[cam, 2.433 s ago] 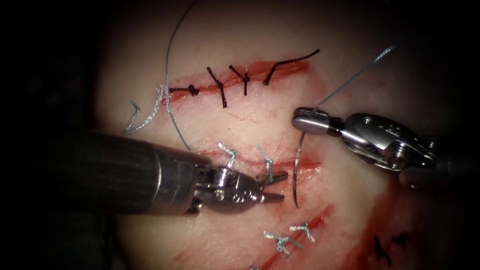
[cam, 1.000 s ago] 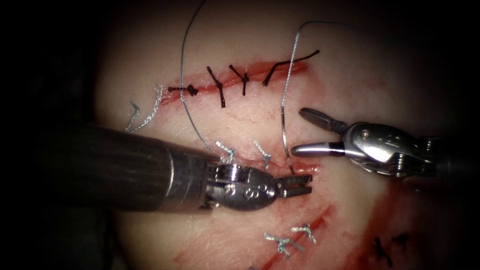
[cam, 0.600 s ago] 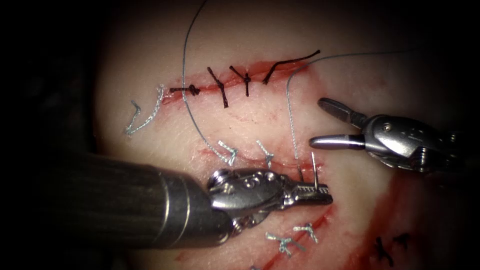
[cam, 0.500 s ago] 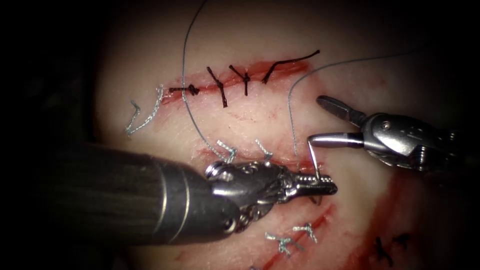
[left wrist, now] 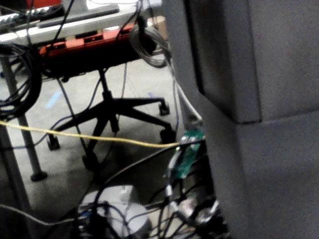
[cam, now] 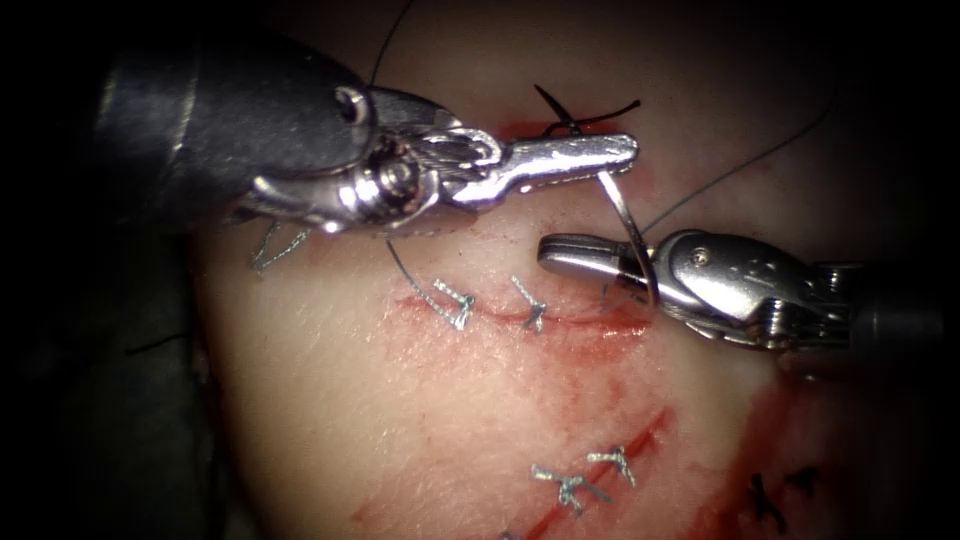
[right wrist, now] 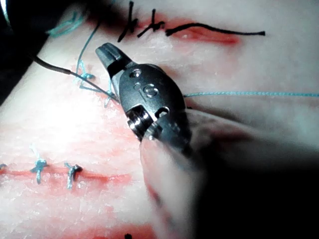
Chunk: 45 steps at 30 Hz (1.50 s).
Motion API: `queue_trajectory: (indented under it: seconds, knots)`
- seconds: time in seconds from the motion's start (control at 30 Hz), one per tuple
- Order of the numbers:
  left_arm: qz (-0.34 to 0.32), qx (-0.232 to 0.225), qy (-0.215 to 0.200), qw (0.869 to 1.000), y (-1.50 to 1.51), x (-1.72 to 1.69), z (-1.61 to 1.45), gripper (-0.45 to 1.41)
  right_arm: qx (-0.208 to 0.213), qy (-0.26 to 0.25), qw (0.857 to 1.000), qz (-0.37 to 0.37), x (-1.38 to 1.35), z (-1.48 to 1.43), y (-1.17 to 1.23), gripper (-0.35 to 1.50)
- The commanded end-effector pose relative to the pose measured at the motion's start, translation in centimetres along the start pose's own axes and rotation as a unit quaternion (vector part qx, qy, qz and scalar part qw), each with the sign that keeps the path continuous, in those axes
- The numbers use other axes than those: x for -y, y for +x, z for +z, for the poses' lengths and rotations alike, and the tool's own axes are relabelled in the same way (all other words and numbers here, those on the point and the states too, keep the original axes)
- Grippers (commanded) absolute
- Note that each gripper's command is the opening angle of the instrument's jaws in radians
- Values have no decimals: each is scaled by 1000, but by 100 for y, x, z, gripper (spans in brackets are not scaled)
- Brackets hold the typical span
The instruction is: Wound Closure
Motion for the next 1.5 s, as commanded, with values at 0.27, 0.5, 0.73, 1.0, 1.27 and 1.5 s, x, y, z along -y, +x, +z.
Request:
queue_trajectory:
  seconds: [0.27,0.5,0.73,1.0,1.27,1.5]
  knots:
    - [78,-50,-3,996,55,-15,-37,-45,29,111,990,84,78,15,2,-35]
    - [115,-97,8,989,108,-41,-88,-45,79,132,977,147,116,-12,2,-35]
    - [171,-164,30,971,171,-72,-178,-45,147,139,941,272,161,-47,3,-35]
    - [189,-205,34,960,211,-100,-266,-45,226,118,901,350,199,-86,16,-35]
    - [154,-128,-18,980,139,-74,-242,-45,78,-58,931,353,145,-72,69,16]
    - [99,72,-66,990,9,-34,-132,-45,-16,-238,809,537,72,-92,89,41]
